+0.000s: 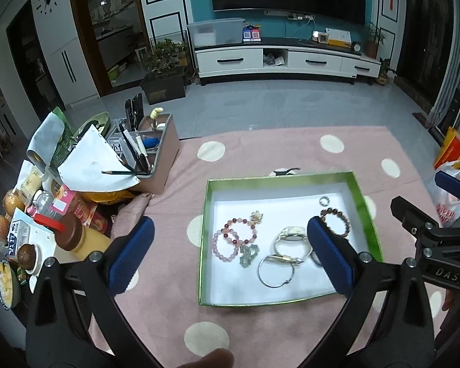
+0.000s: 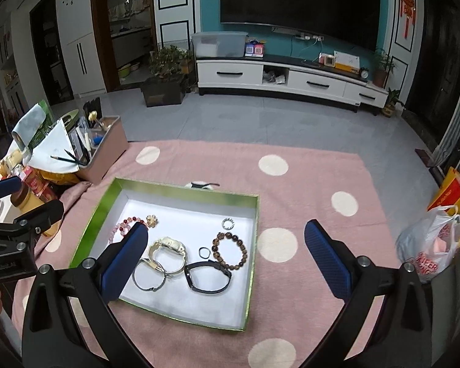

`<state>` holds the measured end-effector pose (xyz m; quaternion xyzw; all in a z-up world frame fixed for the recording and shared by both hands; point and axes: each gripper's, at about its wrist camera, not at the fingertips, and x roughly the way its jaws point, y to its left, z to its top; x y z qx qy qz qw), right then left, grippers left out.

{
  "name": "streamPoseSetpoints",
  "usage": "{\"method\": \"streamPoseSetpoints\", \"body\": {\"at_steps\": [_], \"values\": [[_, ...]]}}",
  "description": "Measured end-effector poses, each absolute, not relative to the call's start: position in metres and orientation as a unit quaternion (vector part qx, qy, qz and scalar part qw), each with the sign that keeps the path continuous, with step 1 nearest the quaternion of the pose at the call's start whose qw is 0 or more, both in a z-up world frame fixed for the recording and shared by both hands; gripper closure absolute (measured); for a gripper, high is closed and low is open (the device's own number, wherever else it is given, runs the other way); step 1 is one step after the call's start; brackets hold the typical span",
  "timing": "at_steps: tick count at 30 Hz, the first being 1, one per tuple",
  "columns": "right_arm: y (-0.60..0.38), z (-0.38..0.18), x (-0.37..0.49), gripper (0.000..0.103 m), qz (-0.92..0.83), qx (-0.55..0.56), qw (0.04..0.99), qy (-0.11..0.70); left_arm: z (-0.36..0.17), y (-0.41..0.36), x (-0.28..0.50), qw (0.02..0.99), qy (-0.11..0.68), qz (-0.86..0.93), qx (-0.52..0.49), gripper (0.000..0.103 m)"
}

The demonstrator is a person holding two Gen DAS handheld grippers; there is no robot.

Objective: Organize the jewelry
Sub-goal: 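Withdraw both open tools up from the green box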

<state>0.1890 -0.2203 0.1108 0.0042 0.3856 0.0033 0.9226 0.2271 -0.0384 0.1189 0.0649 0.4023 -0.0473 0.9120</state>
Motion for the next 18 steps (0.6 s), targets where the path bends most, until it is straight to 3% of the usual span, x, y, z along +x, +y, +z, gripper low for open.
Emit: {"method": "streamPoseSetpoints", "body": {"at_steps": [7,18], "values": [[-0.217,0.145,0.185,0.001,-0.002,-0.011,0.929,0.370,0.145,-0.041,0.227,0.917,0.392,-0.038,0.071,0.002],[-0.212,0.107,0.205,0.001,0.003,-0.001,0.912,0.411,0.110,-0.043,0.248,0.903,0.423,-0.018,0.075,0.002]]}}
